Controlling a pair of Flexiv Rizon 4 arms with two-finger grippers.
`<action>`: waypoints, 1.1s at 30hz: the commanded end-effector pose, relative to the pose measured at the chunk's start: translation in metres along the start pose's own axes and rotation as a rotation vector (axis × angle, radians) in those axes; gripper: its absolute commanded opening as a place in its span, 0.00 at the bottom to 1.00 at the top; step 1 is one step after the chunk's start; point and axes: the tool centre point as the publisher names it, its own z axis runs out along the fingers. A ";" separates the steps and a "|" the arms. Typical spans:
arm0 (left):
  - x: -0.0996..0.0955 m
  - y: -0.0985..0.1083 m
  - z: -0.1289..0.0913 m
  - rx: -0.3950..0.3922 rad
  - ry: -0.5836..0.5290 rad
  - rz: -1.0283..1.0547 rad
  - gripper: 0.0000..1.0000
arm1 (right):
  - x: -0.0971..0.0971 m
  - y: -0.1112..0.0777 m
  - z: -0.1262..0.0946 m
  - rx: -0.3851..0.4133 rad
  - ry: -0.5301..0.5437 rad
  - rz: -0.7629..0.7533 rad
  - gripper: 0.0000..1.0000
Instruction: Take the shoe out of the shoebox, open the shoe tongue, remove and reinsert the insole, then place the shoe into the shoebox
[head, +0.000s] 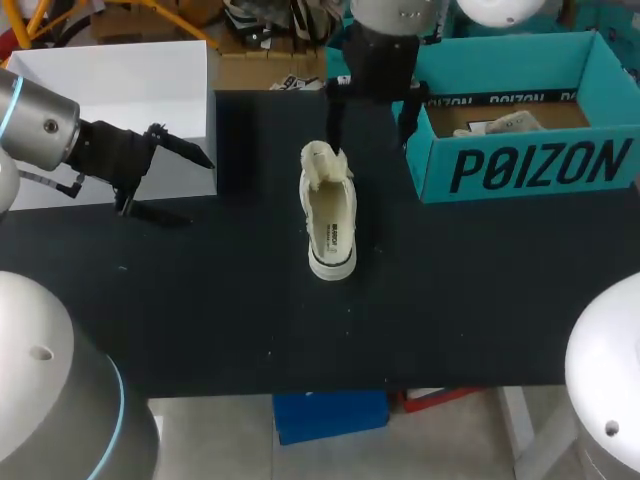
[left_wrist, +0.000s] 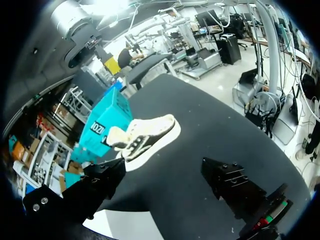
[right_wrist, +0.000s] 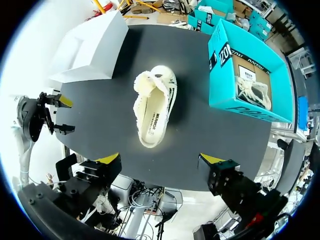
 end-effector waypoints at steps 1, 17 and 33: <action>0.001 0.000 0.001 -0.003 -0.003 0.002 1.00 | 0.004 0.010 0.010 0.018 0.001 -0.004 1.00; 0.001 0.000 0.001 -0.003 -0.003 0.002 1.00 | 0.001 0.009 0.003 0.015 0.002 0.004 1.00; 0.001 0.000 0.001 -0.003 -0.003 0.002 1.00 | 0.010 -0.010 0.010 -0.240 0.172 -0.135 1.00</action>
